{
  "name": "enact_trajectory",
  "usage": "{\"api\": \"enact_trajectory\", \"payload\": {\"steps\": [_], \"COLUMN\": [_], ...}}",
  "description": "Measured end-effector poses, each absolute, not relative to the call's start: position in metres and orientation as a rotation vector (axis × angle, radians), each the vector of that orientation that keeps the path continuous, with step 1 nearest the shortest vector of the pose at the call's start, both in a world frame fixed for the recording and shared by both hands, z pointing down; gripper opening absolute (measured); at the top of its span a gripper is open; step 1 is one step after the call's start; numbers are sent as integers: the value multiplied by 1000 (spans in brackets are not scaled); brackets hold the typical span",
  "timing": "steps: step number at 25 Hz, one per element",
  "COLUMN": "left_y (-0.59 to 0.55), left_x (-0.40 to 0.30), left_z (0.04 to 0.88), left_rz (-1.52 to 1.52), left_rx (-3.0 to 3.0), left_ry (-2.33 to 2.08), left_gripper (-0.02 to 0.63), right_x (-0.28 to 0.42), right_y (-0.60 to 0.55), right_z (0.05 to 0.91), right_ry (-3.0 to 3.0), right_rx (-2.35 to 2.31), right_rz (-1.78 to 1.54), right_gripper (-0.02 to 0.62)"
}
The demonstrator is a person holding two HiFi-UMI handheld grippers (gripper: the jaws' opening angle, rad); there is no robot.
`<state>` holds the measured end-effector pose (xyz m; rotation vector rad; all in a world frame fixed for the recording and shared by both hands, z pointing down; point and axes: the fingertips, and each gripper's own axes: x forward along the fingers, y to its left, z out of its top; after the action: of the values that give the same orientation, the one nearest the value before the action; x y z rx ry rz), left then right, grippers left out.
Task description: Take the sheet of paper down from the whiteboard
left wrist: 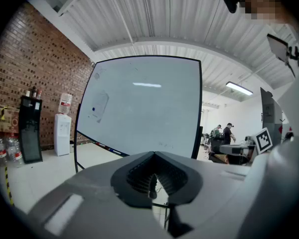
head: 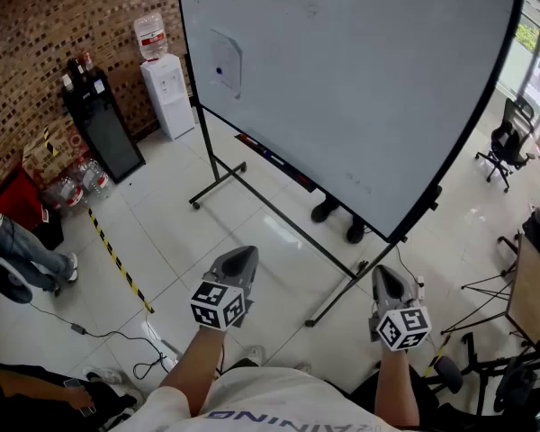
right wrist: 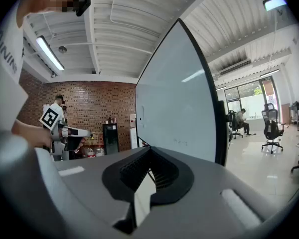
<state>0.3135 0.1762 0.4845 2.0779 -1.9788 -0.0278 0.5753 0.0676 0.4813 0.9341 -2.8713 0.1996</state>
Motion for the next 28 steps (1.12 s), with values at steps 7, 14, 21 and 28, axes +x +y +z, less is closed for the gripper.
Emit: {"api": "enact_trajectory", "payload": {"steps": [7, 14, 21, 28], "left_y": [209, 230, 227, 196], "left_x": [231, 127, 61, -31], "left_z": [496, 483, 477, 483], "left_rz": [-55, -87, -112, -138], "left_rx": [1972, 1898, 1820, 1700], "left_ry": [-2076, -2186, -2276, -2356], "left_gripper": [3, 3, 3, 3], "right_x": [488, 358, 263, 142], "right_y": [79, 82, 66, 10], "right_z": [477, 441, 451, 449], "right_ry": [-2954, -3050, -3047, -3081], "right_rx": [812, 614, 426, 268], "right_rz": [201, 143, 174, 166], "right_gripper": [2, 2, 2, 3]}}
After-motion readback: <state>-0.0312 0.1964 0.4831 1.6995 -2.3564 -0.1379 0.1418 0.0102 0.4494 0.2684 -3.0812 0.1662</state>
